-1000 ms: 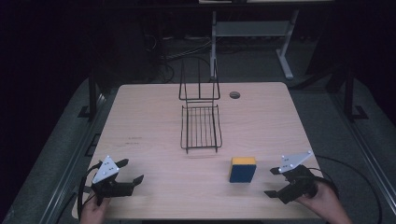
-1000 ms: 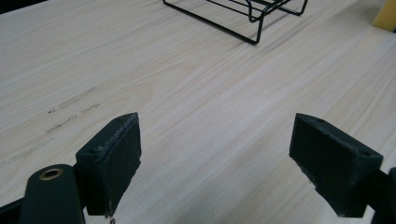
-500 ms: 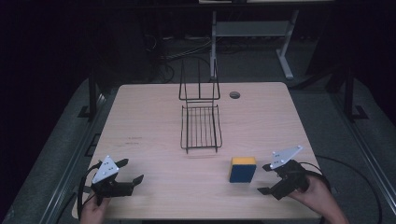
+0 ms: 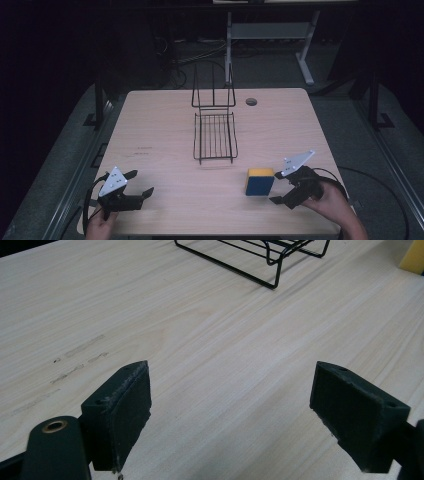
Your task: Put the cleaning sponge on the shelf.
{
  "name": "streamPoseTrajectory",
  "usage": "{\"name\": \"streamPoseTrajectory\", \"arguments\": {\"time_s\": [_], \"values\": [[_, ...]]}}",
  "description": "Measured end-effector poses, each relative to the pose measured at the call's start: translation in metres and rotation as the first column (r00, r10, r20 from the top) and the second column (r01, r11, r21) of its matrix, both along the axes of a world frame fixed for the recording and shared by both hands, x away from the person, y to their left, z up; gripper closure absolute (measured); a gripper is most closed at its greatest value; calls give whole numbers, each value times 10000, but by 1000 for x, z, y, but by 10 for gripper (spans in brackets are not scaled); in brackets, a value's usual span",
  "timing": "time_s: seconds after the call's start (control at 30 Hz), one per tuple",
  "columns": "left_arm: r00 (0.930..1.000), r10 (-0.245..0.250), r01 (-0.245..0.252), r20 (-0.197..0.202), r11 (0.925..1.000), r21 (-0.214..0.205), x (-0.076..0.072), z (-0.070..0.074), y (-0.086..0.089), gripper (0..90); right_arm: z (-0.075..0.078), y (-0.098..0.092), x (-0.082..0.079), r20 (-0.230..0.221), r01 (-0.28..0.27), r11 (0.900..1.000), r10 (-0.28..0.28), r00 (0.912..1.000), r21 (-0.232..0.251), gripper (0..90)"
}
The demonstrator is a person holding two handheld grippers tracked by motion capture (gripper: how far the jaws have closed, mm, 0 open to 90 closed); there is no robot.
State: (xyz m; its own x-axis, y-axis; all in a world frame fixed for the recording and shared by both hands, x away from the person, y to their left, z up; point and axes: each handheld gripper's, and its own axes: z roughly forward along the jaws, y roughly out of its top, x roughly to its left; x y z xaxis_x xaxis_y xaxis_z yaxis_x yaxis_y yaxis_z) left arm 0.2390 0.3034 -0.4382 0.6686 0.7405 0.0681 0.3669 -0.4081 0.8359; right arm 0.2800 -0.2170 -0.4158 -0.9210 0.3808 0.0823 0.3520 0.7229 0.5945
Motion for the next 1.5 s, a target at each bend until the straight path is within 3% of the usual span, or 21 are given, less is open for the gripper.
{"name": "streamPoseTrajectory", "arguments": {"time_s": [0.23,0.43,0.63,0.9,1.2,1.5], "values": [[10000,-2,2,-6,10000,2,0,0,0,162,4,6,6,171,-56,10000,57,9998,-55,163],[10000,15,-15,-6,10000,-26,-1,1,1,162,3,9,12,115,-18,9998,20,9999,-187,198],[10000,9,-9,-8,10000,-22,0,1,1,162,2,11,16,0,0,10000,0,10000,-11,223],[10000,3,-3,-13,10000,-25,0,1,0,162,3,13,18,-4,-49,9998,49,10000,200,318],[10000,30,-30,64,10000,-57,-1,2,2,162,7,20,21,104,-470,9989,469,9988,47,472],[10000,23,-22,78,10000,-55,-1,2,1,162,8,23,21,38,-740,9973,740,9973,-8,552]]}}
